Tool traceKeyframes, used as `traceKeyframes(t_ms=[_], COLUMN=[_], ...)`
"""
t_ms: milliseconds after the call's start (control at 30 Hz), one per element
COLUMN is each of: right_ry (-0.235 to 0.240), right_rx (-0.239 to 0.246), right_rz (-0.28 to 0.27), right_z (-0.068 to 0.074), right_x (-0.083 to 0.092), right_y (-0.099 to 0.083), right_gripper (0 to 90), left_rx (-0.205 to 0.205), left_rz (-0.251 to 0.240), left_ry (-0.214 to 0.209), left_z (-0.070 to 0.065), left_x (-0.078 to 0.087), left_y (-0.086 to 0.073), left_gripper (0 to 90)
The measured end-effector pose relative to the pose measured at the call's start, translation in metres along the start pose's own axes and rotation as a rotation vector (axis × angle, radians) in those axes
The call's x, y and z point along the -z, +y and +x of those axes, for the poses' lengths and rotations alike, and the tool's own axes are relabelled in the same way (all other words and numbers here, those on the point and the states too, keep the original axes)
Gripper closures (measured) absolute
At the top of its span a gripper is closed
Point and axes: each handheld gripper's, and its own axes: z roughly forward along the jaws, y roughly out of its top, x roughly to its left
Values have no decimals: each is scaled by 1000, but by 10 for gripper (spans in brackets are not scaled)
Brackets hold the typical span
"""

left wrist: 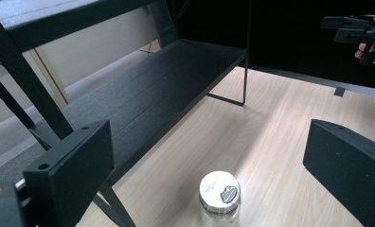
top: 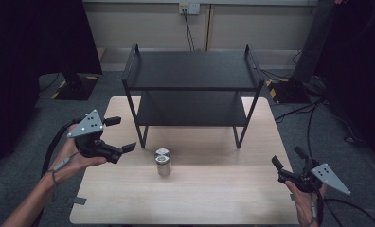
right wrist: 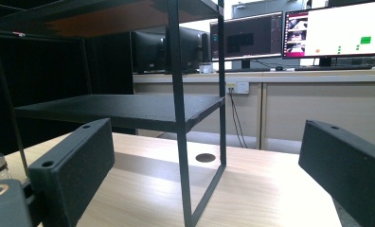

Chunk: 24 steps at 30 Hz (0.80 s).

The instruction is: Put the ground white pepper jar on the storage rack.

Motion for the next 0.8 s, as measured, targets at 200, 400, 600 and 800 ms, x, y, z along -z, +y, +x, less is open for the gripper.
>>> traceKeyframes(t_ms=[200, 400, 600, 800], right_ry=[5, 7, 8, 11], right_rx=[7, 15, 18, 21], right_rz=[-2, -6, -7, -7], right_z=[1, 0, 0, 0], right_x=[0, 0, 0, 0], right_y=[0, 0, 0, 0], right_gripper=[40, 43, 46, 48], left_rx=[-10, 10, 21, 13], left_rz=[33, 84, 144, 188], left_ry=[-16, -45, -81, -102], left_z=[4, 14, 24, 27], left_x=[-4, -15, -34, -60], left_y=[6, 5, 3, -1], left_gripper=[21, 24, 29, 33])
